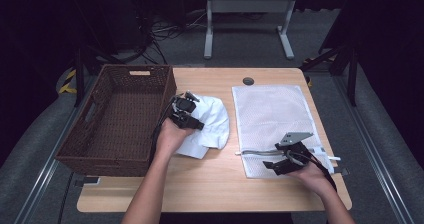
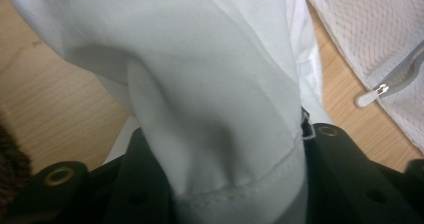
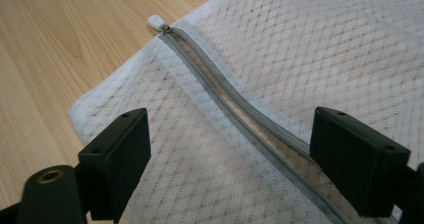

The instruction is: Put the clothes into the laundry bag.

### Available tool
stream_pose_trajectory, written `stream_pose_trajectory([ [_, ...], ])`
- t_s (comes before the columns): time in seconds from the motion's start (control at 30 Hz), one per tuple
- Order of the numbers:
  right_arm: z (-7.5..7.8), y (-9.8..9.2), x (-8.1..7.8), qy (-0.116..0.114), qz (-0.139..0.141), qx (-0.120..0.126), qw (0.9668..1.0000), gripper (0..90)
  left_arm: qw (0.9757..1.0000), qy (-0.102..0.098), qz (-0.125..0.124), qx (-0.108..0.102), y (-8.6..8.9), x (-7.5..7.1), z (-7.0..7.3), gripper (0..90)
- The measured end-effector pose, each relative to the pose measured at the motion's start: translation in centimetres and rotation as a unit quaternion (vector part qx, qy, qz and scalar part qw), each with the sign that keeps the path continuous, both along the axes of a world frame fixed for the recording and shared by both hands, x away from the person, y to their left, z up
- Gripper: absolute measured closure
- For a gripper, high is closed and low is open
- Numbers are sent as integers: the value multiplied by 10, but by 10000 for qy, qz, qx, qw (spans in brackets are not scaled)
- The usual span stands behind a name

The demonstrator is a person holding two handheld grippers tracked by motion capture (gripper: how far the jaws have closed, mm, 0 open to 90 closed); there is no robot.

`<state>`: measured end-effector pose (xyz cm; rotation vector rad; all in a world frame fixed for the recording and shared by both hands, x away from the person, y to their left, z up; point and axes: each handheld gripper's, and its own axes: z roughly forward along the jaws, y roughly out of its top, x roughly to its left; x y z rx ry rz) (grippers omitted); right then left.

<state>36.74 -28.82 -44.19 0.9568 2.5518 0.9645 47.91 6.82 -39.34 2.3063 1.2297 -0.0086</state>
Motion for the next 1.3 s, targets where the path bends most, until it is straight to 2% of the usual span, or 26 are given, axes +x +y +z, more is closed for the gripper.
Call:
stream_pose_trajectory([
  [0.1,-1,1,0,12,0,-6,10000,173,9999,36,36,142,-1,2,-5,528],
  [0.17,-1,1,0,11,1,-5,10000,173,9997,-50,64,236,-1,1,-5,466],
  [0.23,0,0,0,10,9,-3,10000,173,9996,-143,104,232,0,-1,-2,413],
  [0.3,0,1,0,7,10,-1,10000,173,9993,-251,138,233,1,-2,3,374],
  [0.37,0,1,0,16,1,1,10000,173,9985,-382,168,346,1,-4,10,333],
  [0.4,0,1,0,16,9,-4,10000,173,9985,-382,168,346,1,-4,10,321],
  [0.43,0,1,-1,13,5,3,10000,173,9976,-519,173,424,4,-5,17,312],
  [0.5,1,1,-1,8,4,15,10000,173,9965,-663,183,469,8,-8,26,303],
  [0.57,1,1,-1,-2,0,19,10000,173,9956,-795,192,455,12,-10,33,297],
  [0.6,1,1,-1,-2,0,19,10000,173,9956,-795,192,455,12,-10,33,297],
  [0.63,1,0,-1,-7,-19,21,10000,173,9946,-931,158,434,16,-13,39,300],
  [0.7,1,0,-1,-16,-25,15,10000,171,9942,-982,115,416,18,-15,42,326],
  [0.77,2,-1,-2,-18,-55,22,10000,172,9943,-1042,-23,221,21,-20,45,351],
  [0.8,2,-1,-2,-18,-55,22,10000,172,9943,-1042,-23,221,21,-20,45,364],
  [0.9,4,-4,-3,24,-112,31,9999,179,9936,-1042,-410,141,20,-27,45,433],
  [0.93,4,-4,-3,24,-112,31,9999,179,9936,-1042,-410,141,20,-27,45,468],
  [0.97,4,-5,-4,47,-150,23,9999,179,9932,-1059,-492,39,19,-29,45,468],
  [1.0,4,-6,-5,64,-200,22,9998,180,9924,-1063,-611,-99,19,-31,44,502],
  [1.03,5,-10,-9,76,-283,2,9996,193,9916,-1059,-709,-228,19,-33,44,573],
  [1.07,5,-10,-9,76,-283,2,9996,193,9905,-1073,-795,-315,18,-34,43,573],
  [1.13,6,-15,-11,89,-383,60,9992,225,9883,-1084,-971,-455,14,-39,40,640],
  [1.17,7,-19,-12,100,-417,90,9990,245,9867,-1143,-1053,-482,10,-42,39,686],
  [1.23,8,-27,-15,74,-563,59,9984,284,9868,-1131,-1083,-412,4,-46,36,753],
  [1.3,10,-32,-16,78,-716,11,9974,335,9854,-1181,-1167,-385,-3,-49,33,803],
])
